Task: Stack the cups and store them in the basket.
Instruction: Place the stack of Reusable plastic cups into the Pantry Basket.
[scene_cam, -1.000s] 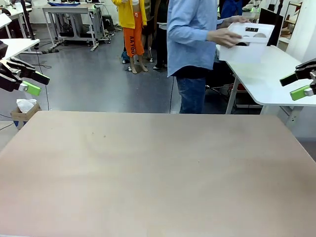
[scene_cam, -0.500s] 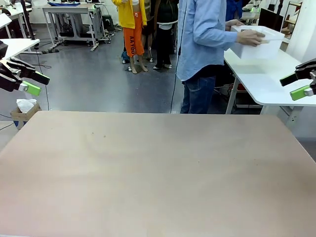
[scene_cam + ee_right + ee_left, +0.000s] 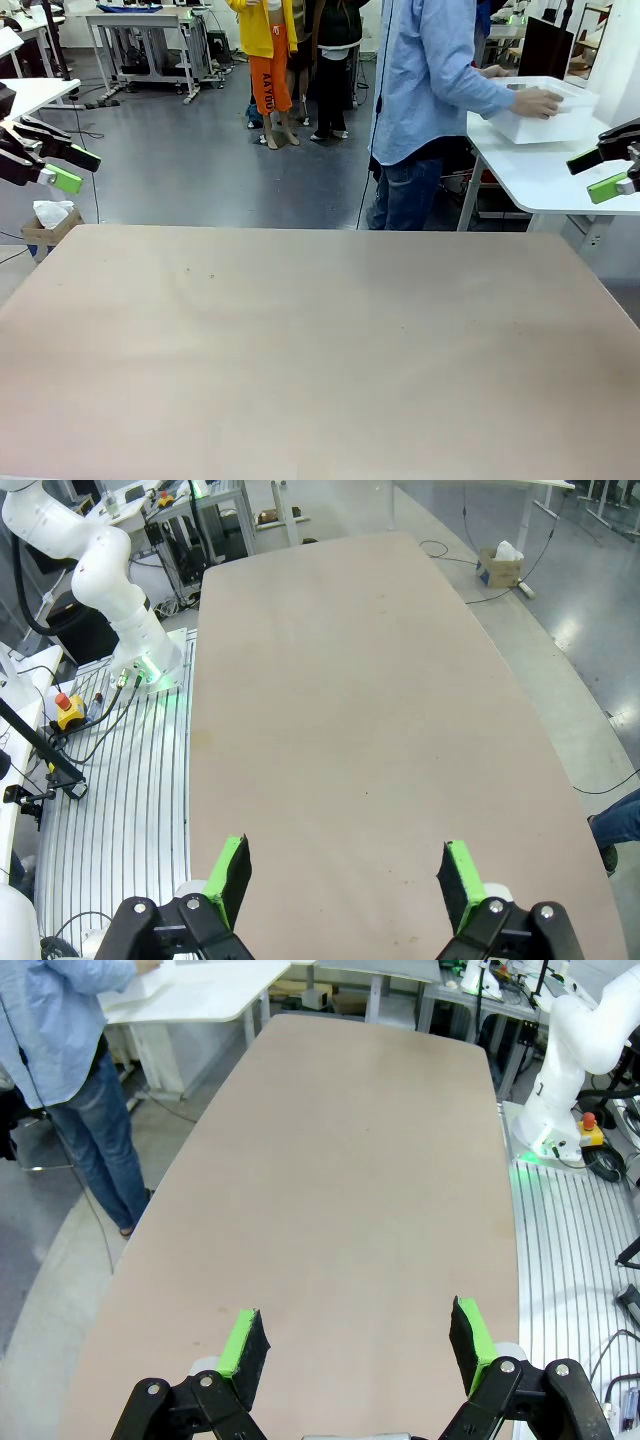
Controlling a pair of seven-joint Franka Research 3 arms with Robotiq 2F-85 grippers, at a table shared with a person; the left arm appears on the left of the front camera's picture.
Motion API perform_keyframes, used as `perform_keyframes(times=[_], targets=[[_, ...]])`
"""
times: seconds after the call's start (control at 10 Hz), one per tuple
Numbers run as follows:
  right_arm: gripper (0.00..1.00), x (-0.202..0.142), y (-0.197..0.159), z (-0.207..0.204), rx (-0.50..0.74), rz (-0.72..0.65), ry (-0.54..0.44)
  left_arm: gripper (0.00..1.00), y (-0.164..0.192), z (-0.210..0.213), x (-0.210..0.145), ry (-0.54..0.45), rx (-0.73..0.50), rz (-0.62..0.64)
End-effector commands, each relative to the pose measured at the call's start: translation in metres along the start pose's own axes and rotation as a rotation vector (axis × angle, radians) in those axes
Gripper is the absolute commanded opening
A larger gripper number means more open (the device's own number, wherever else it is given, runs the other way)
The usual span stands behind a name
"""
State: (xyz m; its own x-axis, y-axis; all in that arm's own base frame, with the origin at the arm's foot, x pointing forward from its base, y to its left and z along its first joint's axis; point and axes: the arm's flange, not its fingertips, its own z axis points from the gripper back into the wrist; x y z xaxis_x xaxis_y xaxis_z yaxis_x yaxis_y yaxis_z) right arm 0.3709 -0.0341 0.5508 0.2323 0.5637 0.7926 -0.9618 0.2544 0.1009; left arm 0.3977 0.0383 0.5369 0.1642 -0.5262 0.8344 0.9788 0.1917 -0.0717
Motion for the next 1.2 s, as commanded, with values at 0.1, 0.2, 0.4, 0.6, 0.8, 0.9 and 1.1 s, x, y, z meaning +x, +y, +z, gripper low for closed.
perform_keyframes(times=[0.1,0.2,0.4,0.6,0.8,0.9,1.1], targets=[[1.00,0.0017,-0.0011,0.0015,0.003,0.004,-0.006,0.96,-0.0003,-0.0002,0.0013,-0.002,-0.004,0.005],[1.00,0.0017,-0.0011,0.0015,0.003,0.004,-0.006,0.96,-0.0003,-0.0002,0.0013,-0.002,-0.004,0.005],[1.00,0.0017,-0.0011,0.0015,0.003,0.004,-0.006,0.96,-0.0003,-0.0002,0.0013,-0.002,-0.004,0.005],[1.00,0.0017,-0.0011,0.0015,0.003,0.004,-0.006,0.96,-0.0003,-0.0002,0.0013,-0.002,-0.004,0.005],[1.00,0.0017,-0.0011,0.0015,0.003,0.004,-0.006,0.96,-0.0003,-0.0002,0.0013,-0.002,-0.004,0.005],[1.00,0.0017,-0.0011,0.0015,0.003,0.004,-0.006,0.96,-0.0003,-0.0002,0.0013,-0.002,-0.004,0.005],[1.00,0.0017,-0.0011,0.0015,0.003,0.004,-0.006,0.96,-0.0003,-0.0002,0.0013,-0.002,-0.004,0.005]])
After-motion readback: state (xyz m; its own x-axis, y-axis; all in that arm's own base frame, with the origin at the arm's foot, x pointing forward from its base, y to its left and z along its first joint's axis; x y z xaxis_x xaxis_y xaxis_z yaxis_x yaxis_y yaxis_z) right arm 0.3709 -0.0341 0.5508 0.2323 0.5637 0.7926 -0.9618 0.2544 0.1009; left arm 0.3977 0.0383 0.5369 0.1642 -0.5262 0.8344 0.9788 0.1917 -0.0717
